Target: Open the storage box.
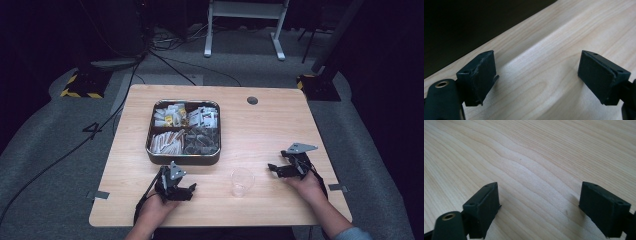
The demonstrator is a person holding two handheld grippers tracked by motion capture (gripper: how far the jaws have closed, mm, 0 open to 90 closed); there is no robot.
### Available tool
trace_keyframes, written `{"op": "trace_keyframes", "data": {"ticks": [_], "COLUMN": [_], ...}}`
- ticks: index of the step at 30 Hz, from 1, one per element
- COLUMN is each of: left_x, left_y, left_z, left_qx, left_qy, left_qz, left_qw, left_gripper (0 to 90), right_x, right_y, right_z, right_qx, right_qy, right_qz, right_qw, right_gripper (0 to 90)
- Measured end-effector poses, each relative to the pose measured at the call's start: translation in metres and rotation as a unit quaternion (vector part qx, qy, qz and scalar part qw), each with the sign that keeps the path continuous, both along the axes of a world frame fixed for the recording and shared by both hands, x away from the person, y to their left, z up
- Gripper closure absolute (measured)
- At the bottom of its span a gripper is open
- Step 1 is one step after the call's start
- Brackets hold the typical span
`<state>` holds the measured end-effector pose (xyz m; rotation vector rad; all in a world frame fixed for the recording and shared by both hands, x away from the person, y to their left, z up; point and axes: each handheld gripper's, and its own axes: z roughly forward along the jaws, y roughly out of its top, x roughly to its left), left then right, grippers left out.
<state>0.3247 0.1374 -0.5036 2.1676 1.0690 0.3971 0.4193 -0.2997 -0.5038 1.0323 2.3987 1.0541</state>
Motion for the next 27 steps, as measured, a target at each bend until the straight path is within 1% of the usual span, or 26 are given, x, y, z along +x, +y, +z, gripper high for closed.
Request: {"op": "trace_keyframes", "data": {"ticks": [1, 2, 3, 8, 9, 10, 12, 13, 14, 16, 19, 20, 24, 27], "left_x": [-0.001, -0.001, -0.003, -0.003, -0.003, -0.003, -0.002, -0.002, -0.002, -0.002, -0.002, -0.003, -0.002, -0.002], "left_y": [0.001, 0.001, 0.003, 0.005, 0.006, 0.006, 0.005, 0.005, 0.005, 0.004, 0.003, 0.002, 0.001, 0.001], "left_z": [0.000, 0.000, 0.000, 0.000, 0.000, 0.000, 0.000, 0.000, 0.000, 0.000, 0.000, 0.000, 0.000, 0.000], "left_qx": [0.001, 0.001, 0.001, 0.001, 0.000, 0.001, 0.000, 0.003, -0.001, -0.001, 0.000, 0.000, 0.002, 0.003], "left_qy": [0.001, 0.001, -0.001, 0.001, 0.000, 0.000, 0.002, 0.001, 0.002, 0.002, 0.001, 0.001, 0.000, 0.000], "left_qz": [-0.006, -0.006, -0.015, -0.028, -0.029, -0.031, -0.033, -0.035, -0.033, -0.033, -0.028, -0.023, -0.019, -0.021], "left_qw": [1.0000, 1.0000, 0.9999, 0.9996, 0.9996, 0.9995, 0.9994, 0.9994, 0.9995, 0.9994, 0.9996, 0.9997, 0.9998, 0.9998], "left_gripper": [15.4, 15.4, 15.3, 15.4, 15.4, 15.2, 15.1, 14.9, 14.8, 14.8, 14.6, 14.6, 14.0, 13.7], "right_x": [0.000, 0.000, 0.000, -0.001, -0.002, -0.005, -0.006, -0.007, -0.007, -0.008, -0.008, -0.009, -0.010, -0.011], "right_y": [0.000, 0.000, 0.000, 0.000, 0.000, 0.002, 0.002, 0.002, 0.002, 0.002, 0.002, 0.002, 0.003, 0.003], "right_z": [0.000, 0.000, 0.000, 0.000, 0.000, 0.000, 0.000, 0.000, 0.000, 0.000, 0.000, 0.000, 0.000, 0.000], "right_qx": [0.000, 0.000, 0.000, 0.000, -0.001, -0.005, -0.006, -0.005, -0.006, -0.006, -0.004, -0.003, 0.000, 0.000], "right_qy": [0.000, 0.000, 0.000, -0.001, -0.001, -0.008, -0.011, -0.011, -0.011, -0.010, 0.001, 0.001, 0.002, 0.002], "right_qz": [0.000, 0.000, 0.001, 0.014, 0.027, 0.044, 0.047, 0.051, 0.053, 0.053, 0.037, 0.036, 0.027, 0.023], "right_qw": [1.0000, 1.0000, 1.0000, 0.9999, 0.9996, 0.9990, 0.9988, 0.9986, 0.9985, 0.9985, 0.9993, 0.9993, 0.9996, 0.9997], "right_gripper": [16.5, 16.5, 16.4, 16.5, 16.5, 16.7, 16.7, 16.6, 16.3, 16.2, 15.2, 15.2, 15.9, 16.4]}}
